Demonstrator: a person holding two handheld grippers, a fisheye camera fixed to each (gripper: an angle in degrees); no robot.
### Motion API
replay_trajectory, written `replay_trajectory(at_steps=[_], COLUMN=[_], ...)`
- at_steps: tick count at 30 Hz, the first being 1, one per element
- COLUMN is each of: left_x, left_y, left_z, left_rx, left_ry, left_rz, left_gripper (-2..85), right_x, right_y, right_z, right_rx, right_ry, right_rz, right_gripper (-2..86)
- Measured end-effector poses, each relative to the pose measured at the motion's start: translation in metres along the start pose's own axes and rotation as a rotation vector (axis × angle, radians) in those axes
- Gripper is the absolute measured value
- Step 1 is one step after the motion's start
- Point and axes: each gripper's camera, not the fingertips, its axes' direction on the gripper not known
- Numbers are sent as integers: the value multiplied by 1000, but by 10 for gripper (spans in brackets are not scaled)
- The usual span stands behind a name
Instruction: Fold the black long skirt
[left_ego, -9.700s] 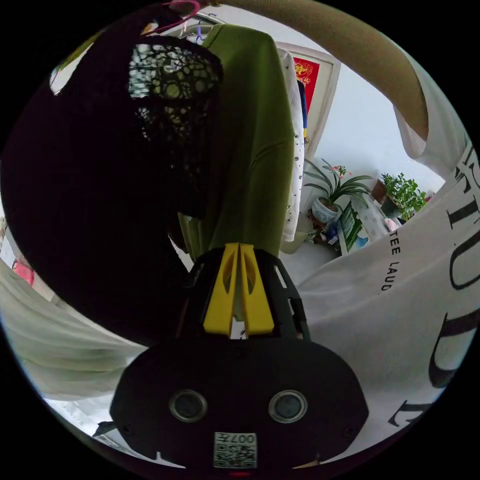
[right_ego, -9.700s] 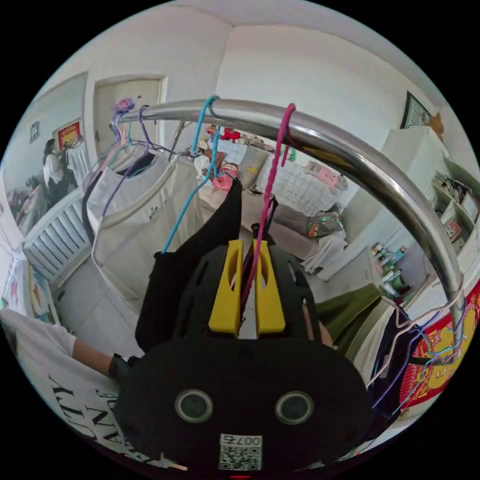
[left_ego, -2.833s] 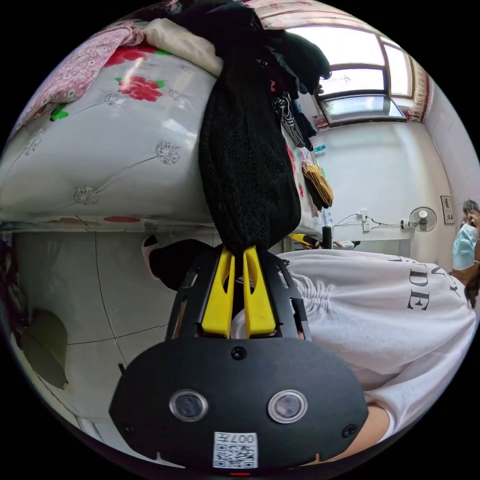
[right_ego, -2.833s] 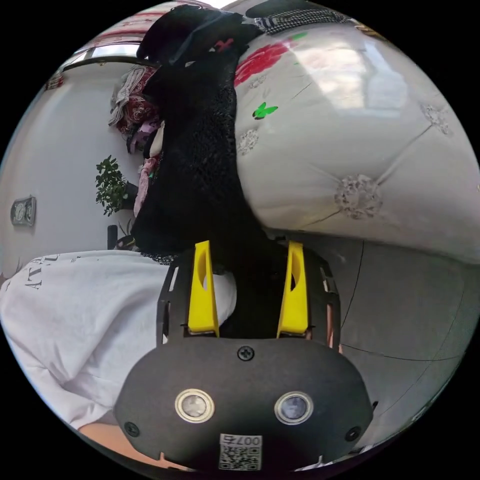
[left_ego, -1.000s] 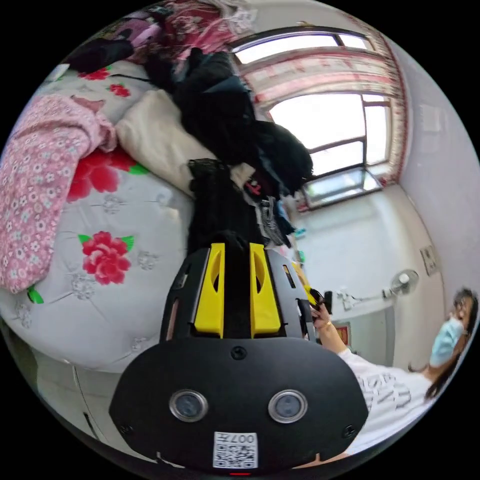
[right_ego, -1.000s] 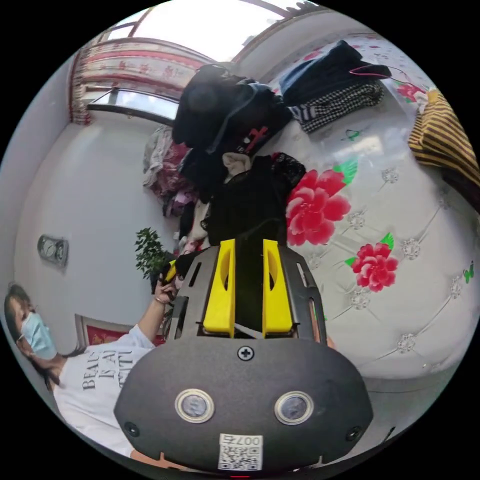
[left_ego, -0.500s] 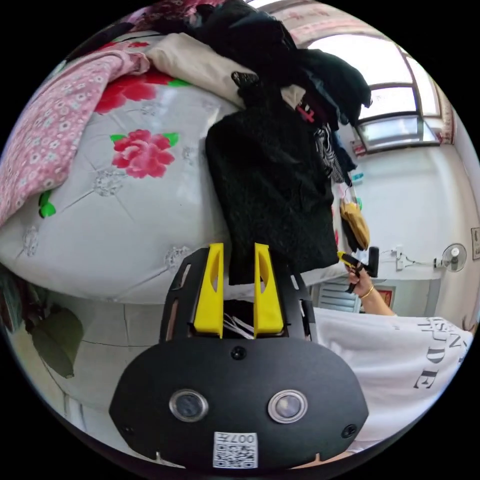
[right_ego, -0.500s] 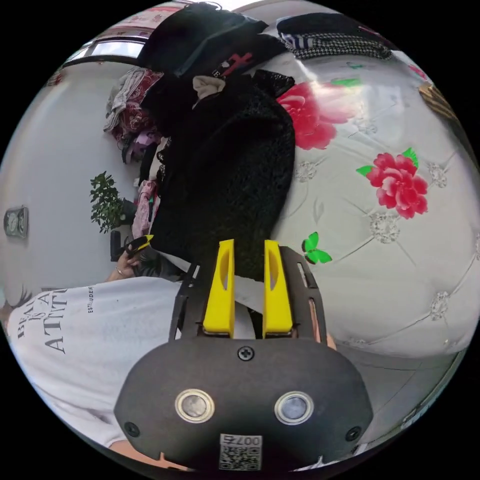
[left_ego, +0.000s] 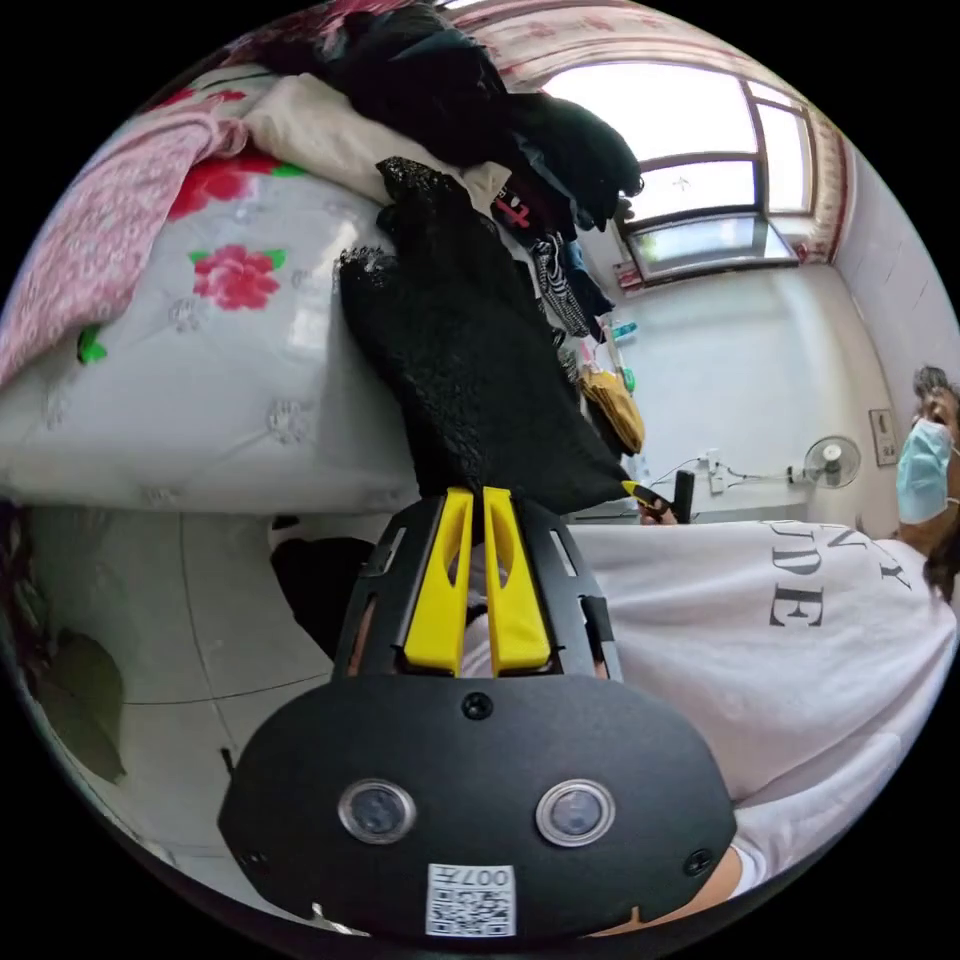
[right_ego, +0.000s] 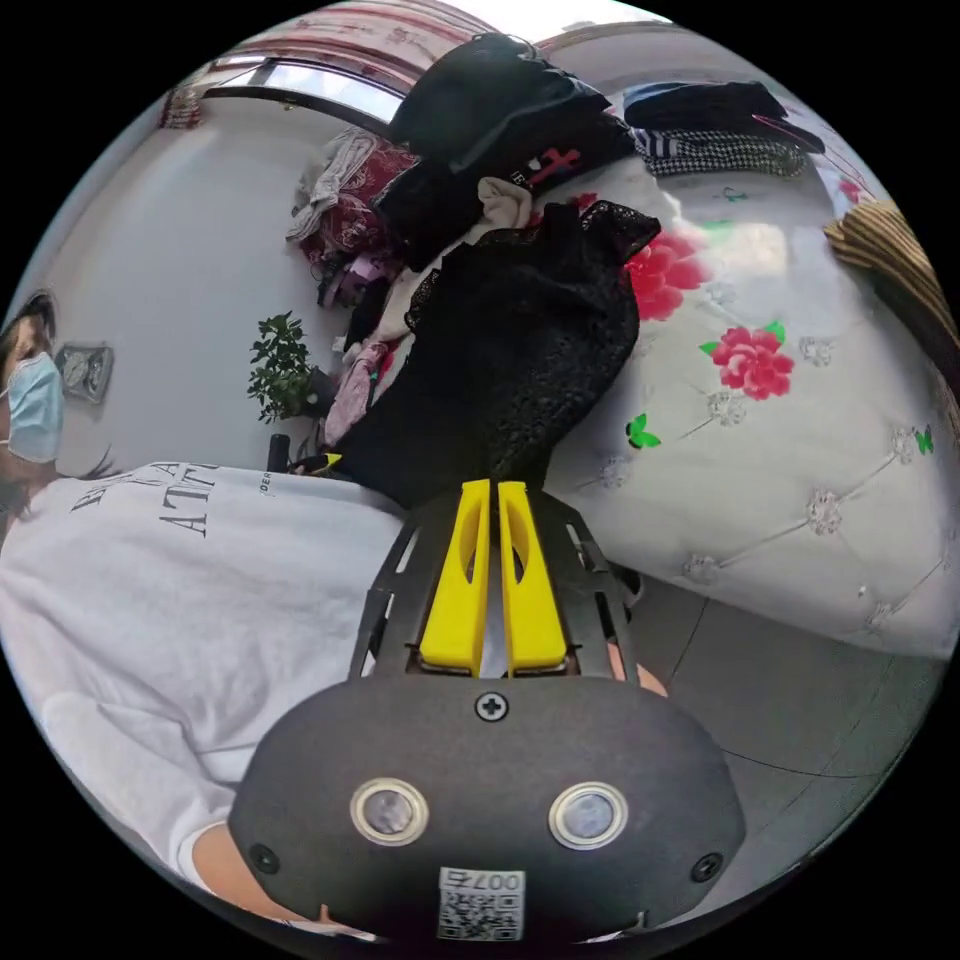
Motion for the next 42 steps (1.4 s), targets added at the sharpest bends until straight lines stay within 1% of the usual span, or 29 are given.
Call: replay_trajectory(at_steps=[1,3,5,7,9,11,12,14,15,17,18,19,21,23,25,27,30,32,34,37,42], left_x=[0,8,17,24,25,23,23,21,20,8,4,-5,-21,-39,-51,-57,-61,-63,-67,-78,-99], left_y=[10,16,12,0,-21,-63,-77,-136,-152,-216,-231,-260,-290,-305,-302,-288,-245,-200,-170,-141,-140], left_z=[0,-4,-11,-18,-25,-33,-34,-39,-39,-32,-28,-19,-5,-4,-5,-3,9,26,37,54,69], left_rx=[11,6,-27,-19,8,63,76,123,135,178,183,188,201,298,327,334,294,255,231,195,174], left_ry=[38,45,60,71,104,168,173,153,141,135,138,140,124,43,-14,-24,-100,-154,-152,-112,-58], left_rz=[-18,-4,10,27,23,26,31,67,64,13,8,-24,-91,-149,-168,-125,-68,-66,-91,-164,-234], left_gripper=[-7,-7,-7,-7,-7,-6,-6,-1,2,28,38,67,97,109,111,110,103,97,96,96,93], right_x=[-1,-2,-1,0,5,9,9,10,10,14,20,31,54,77,102,116,128,133,136,135,130], right_y=[9,18,19,12,-1,-23,-42,-78,-106,-145,-169,-188,-202,-196,-167,-137,-74,-40,-7,-6,-46], right_z=[-3,-9,-12,-20,-30,-41,-48,-54,-54,-47,-39,-28,-10,7,24,38,62,79,101,133,146], right_rx=[24,40,28,44,92,144,181,230,245,283,312,338,385,439,492,495,499,492,522,531,546], right_ry=[-28,-58,-90,-115,-170,-215,-239,-257,-254,-194,-138,-62,0,-6,-30,-17,7,-34,-105,-194,-164], right_rz=[3,6,10,14,18,10,-19,-38,-60,-42,-22,36,148,258,344,383,454,523,600,620,658], right_gripper=[-3,-3,-3,-3,-2,-2,-1,0,2,7,12,21,34,47,66,81,102,111,115,109,68])
